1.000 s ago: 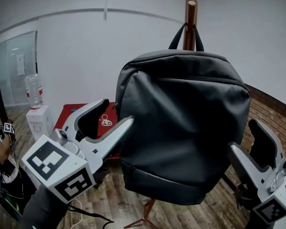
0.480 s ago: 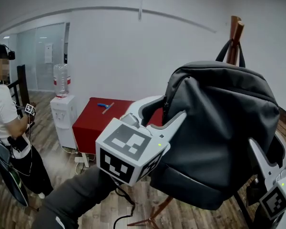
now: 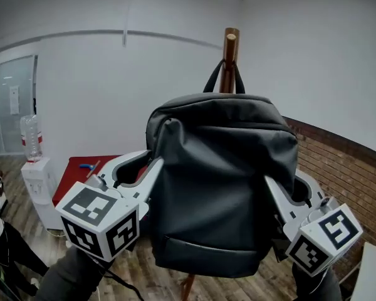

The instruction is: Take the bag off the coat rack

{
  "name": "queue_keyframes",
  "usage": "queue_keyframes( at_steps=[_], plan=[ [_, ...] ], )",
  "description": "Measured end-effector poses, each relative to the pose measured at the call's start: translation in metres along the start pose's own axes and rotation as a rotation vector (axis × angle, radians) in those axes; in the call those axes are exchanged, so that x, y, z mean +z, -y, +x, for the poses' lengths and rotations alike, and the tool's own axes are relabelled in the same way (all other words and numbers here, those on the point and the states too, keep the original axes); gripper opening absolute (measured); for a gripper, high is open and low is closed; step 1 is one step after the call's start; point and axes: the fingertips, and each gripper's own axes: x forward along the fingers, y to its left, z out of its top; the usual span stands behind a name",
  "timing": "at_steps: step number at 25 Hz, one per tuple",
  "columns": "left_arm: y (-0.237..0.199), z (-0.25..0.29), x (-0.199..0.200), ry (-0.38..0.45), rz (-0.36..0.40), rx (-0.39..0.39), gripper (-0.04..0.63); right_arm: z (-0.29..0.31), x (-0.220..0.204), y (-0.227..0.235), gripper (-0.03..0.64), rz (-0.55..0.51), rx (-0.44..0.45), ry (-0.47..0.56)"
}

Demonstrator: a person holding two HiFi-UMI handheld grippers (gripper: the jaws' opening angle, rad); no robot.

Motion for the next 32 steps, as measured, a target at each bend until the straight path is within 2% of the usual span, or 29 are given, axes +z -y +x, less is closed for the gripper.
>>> queue_keyframes(
  at_steps=[2, 8, 14, 19, 20, 23, 24, 26, 32],
  plan=[
    [0.007, -0.001, 0.004, 0.006, -0.005, -0.017, 0.082, -0.005, 0.003, -0.001, 0.046, 0.024, -0.001, 0.023],
    [0.026, 0.005, 0.021, 0.035, -0.022, -0.040, 0.075, -0.020, 0.014, 0.017, 0.035, 0.037, -0.027, 0.085],
    [0.038, 0.012, 0.064, 0.112, 0.011, -0.019, 0.075, -0.024, 0.041, 0.040, 0.032, 0.050, -0.019, 0.157],
    [0.054, -0.008, 0.094, 0.188, 0.026, -0.015, 0.075, -0.047, 0.067, 0.039, 0.032, 0.021, -0.030, 0.222],
    [0.072, -0.009, 0.097, 0.206, 0.017, -0.049, 0.075, -0.069, 0.070, 0.042, 0.032, 0.007, -0.064, 0.219],
    [0.158, -0.003, 0.103, 0.260, -0.042, -0.252, 0.075, -0.166, 0.076, 0.062, 0.032, -0.053, -0.253, 0.174],
    [0.177, -0.003, 0.104, 0.271, -0.060, -0.296, 0.075, -0.188, 0.077, 0.065, 0.032, -0.058, -0.289, 0.165],
    [0.192, -0.006, 0.103, 0.289, -0.083, -0.329, 0.075, -0.204, 0.076, 0.066, 0.032, -0.048, -0.304, 0.162],
    [0.189, -0.010, 0.106, 0.325, -0.101, -0.366, 0.075, -0.201, 0.079, 0.066, 0.032, -0.062, -0.308, 0.178]
  ],
)
